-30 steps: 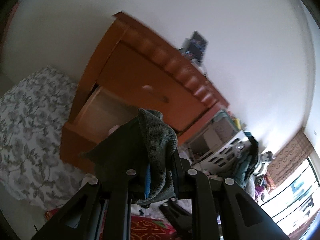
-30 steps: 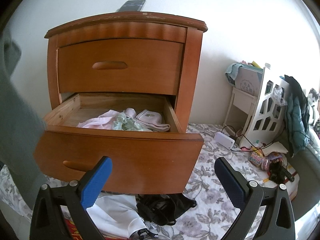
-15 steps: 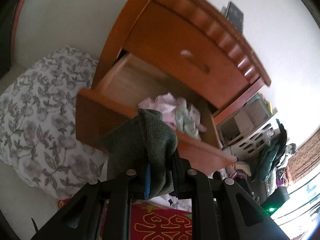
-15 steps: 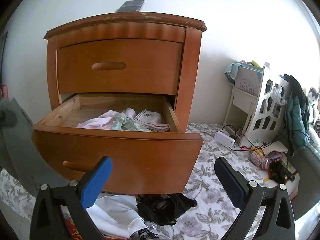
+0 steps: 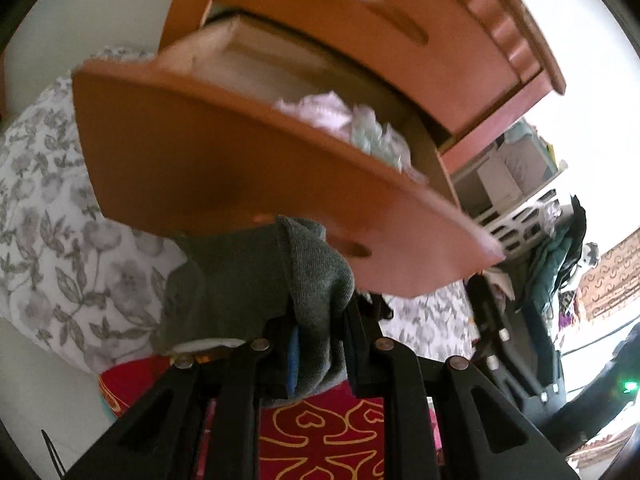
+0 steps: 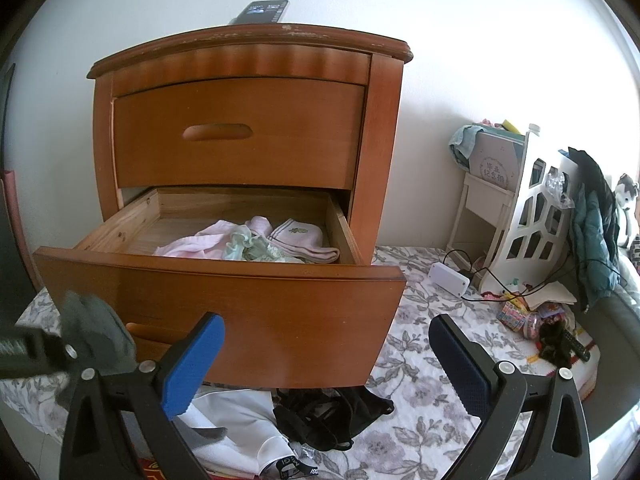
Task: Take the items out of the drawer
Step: 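Lower the dark green cloth onto the bed and open the left gripper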
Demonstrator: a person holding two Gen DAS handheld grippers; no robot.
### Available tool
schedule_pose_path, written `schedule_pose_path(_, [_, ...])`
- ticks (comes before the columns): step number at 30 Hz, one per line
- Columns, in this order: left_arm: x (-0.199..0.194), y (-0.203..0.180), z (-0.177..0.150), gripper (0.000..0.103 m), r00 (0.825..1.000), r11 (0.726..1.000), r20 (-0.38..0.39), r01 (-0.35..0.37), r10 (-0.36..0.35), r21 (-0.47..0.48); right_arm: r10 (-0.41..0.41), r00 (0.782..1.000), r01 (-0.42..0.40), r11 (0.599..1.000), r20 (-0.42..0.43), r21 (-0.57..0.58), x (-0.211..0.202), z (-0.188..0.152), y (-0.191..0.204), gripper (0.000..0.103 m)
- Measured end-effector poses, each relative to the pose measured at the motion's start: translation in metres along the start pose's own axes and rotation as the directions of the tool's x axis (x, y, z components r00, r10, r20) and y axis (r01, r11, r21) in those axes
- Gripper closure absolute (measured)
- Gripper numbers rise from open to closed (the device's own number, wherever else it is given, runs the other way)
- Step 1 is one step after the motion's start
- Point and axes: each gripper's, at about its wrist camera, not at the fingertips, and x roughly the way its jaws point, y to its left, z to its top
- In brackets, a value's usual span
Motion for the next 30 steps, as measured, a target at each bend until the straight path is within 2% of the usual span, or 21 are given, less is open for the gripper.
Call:
schedule_pose_path(5, [0.023, 0.006, -0.009, 0.085, 0.997, 1.0, -0.076, -0.023, 0.022, -0.014, 0.0, 1.0, 0.0, 1.0, 0.0, -0.001, 0.0, 0.0, 0.0, 0.0])
schedule_pose_path(10, [0.025, 0.01, -0.011, 0.079, 0.995, 0.998, -0.094, -0.047, 0.042, -0.043, 0.0, 1.0, 0.0, 1.0, 0.0, 0.001, 0.0, 0.0, 0.0, 0.0])
schedule_pose_path(12, [0.021, 0.009, -0.008, 0.068, 0.995, 0.998, -0.086, -0.05, 0.045, -0.047, 0.001, 1.0, -0.001, 1.0, -0.001, 0.002, 0.0, 0.0, 0.0, 0.0])
schedule_pose_path(22, [-0.006, 0.013, 0.003, 0.05, 0.998, 0.996, -0.018, -0.061, 0.06, -0.07, 0.001, 1.0, -0.001, 1.0, -0.001, 0.002, 0.0, 0.0, 0.0, 0.0])
schedule_pose_path(24, [-0.013, 0.014, 0.005, 0.043, 0.997, 0.994, -0.003, -0.078, 0.078, -0.081, 0.001, 1.0, -0.001, 1.0, -0.001, 0.002, 0.0, 0.0, 0.0, 0.0])
schedule_pose_path(30, [-0.028, 0.017, 0.009, 0.039, 0.991, 0.988, 0.038, -0.127, 0.131, -0.084, 0.001, 1.0, -0.001, 1.0, -0.001, 0.002, 0.0, 0.0, 0.0, 0.0])
